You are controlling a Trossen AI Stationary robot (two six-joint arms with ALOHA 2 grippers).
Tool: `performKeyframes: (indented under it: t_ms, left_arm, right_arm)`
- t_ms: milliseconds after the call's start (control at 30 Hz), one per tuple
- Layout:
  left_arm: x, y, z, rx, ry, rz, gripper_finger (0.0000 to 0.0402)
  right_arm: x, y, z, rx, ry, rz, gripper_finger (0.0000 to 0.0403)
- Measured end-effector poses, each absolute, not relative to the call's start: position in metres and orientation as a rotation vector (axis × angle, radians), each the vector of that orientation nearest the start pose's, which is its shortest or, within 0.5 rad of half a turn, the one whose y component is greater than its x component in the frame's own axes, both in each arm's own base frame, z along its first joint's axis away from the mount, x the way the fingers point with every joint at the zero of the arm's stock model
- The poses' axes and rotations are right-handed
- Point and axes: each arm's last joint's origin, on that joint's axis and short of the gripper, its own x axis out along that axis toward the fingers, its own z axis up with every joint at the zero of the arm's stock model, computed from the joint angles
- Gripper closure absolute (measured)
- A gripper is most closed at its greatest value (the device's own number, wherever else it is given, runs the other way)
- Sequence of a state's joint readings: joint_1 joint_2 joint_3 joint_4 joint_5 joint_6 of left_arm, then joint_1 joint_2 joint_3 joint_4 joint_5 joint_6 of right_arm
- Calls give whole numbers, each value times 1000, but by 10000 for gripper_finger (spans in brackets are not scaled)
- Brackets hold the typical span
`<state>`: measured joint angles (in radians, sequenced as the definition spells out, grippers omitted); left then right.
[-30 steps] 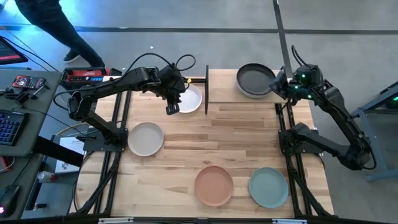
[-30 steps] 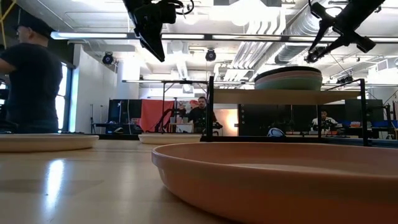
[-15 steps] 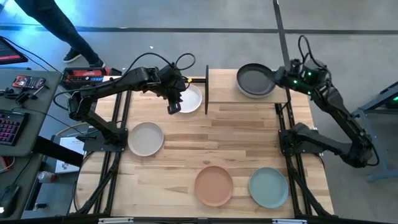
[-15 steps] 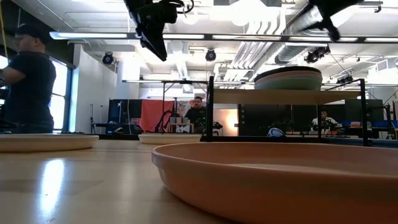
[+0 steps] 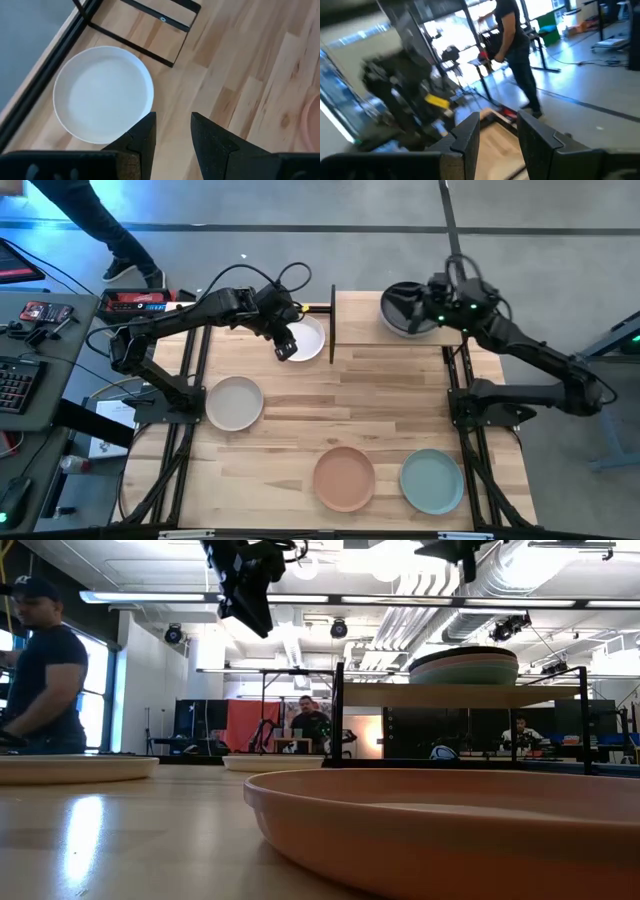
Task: Place and stack plates onto a shelf
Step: Adjust the stacked plates on the shelf
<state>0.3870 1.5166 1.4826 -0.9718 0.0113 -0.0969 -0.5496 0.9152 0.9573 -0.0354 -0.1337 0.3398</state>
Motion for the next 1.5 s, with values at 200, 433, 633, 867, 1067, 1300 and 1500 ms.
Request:
performKeyframes:
  t_ms: [200, 433, 633, 867, 1067, 1300, 1500]
  left_arm:
    - [282, 115, 337, -389, 955, 447, 293]
    - [282, 114, 337, -468, 938, 490, 293]
    - [282, 114, 337, -527, 924, 521, 293]
    - [282, 114, 337, -555, 917, 536, 293]
    - [282, 114, 337, -555, 917, 536, 293]
    - [282, 114, 337, -555, 917, 536, 293]
    - [282, 114, 337, -555, 918, 536, 293]
  right_arm:
    - [197, -102, 374, 223, 79, -463, 289]
    - [221, -112, 386, 116, 412, -669, 289]
    - [236, -133, 393, 322, 599, -726, 289]
    - [259, -150, 393, 521, 715, -697, 289]
    - [279, -160, 370, 604, 827, -686, 289]
    - [288, -172, 345, 637, 937, -721, 289]
    - [285, -181, 333, 650, 1020, -798, 289]
